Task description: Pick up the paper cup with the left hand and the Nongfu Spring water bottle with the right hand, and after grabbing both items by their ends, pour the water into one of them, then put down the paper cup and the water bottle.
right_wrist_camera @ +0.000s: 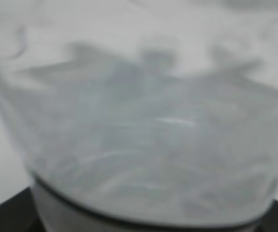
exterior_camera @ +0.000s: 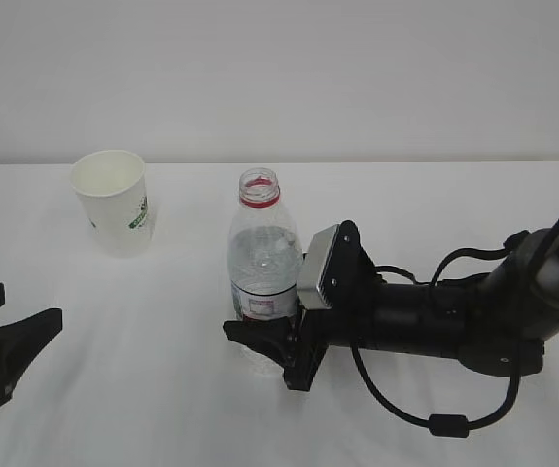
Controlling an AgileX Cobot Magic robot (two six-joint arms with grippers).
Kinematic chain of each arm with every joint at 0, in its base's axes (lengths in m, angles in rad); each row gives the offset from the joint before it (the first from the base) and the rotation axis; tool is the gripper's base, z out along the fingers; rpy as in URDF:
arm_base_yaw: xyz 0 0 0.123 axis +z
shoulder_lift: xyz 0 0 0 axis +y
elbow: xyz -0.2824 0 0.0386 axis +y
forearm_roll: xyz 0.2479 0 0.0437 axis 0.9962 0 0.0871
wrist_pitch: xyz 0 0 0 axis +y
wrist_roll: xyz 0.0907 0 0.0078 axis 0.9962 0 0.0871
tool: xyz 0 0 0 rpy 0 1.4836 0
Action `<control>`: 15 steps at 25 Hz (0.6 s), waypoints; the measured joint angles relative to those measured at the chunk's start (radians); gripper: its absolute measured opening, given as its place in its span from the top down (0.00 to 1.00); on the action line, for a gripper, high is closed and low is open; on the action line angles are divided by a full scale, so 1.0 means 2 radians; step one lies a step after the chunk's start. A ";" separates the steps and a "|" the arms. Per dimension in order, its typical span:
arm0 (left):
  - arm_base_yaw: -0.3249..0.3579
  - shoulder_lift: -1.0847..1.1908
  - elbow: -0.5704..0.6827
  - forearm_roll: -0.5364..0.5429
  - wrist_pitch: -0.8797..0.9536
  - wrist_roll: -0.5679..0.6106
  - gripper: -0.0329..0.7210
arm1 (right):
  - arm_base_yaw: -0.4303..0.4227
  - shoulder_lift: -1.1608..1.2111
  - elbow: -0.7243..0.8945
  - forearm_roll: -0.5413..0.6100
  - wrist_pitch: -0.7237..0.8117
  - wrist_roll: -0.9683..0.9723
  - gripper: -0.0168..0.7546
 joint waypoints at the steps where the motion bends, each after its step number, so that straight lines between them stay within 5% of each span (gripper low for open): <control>1: 0.000 0.000 0.000 0.000 0.000 0.000 0.18 | 0.000 0.001 0.000 0.000 -0.001 0.000 0.34; 15: 0.000 0.000 0.000 0.000 0.000 0.000 0.18 | 0.000 0.001 0.000 0.000 -0.009 0.000 0.37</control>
